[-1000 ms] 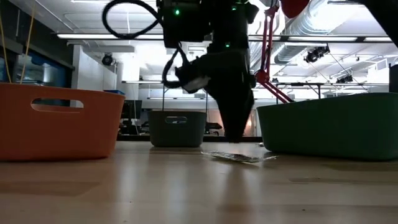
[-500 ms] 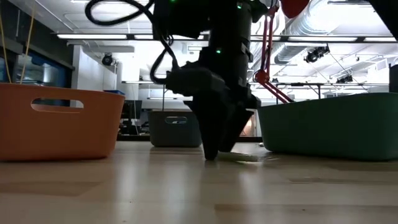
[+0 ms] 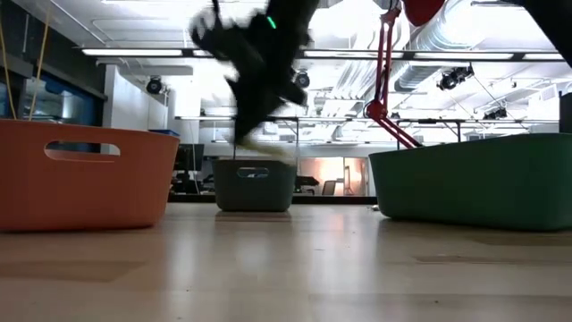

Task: Sort candy
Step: Put the green candy into the orange bin

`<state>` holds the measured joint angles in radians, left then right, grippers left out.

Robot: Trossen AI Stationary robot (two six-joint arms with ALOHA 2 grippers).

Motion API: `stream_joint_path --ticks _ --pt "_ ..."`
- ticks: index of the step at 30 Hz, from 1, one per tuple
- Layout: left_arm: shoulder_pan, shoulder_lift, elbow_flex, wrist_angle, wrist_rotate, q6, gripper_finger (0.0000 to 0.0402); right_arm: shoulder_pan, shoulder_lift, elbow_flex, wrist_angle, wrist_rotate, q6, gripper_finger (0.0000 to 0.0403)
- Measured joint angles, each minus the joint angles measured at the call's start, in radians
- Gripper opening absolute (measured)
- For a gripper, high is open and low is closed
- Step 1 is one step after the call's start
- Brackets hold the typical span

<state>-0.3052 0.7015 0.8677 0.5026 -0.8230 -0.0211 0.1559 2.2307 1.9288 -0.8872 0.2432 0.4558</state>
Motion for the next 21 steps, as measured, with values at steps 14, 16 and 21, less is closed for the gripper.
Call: stream_joint_path --ticks 14,16,21 --pt "0.0 -0.019 0.0 -0.005 -0.032 0.052 0.0202 -0.094 0.019 0.067 0.445 -0.259 -0.283 0.0026" --pt "0.0 -0.019 0.0 -0.005 -0.043 0.052 0.0202 -0.097 0.016 0.069 0.499 -0.27 -0.308 0.004" --pt "0.0 -0.019 0.0 -0.009 -0.059 0.052 0.0202 -0.107 0.016 0.068 0.604 -0.346 -0.274 0.0088"
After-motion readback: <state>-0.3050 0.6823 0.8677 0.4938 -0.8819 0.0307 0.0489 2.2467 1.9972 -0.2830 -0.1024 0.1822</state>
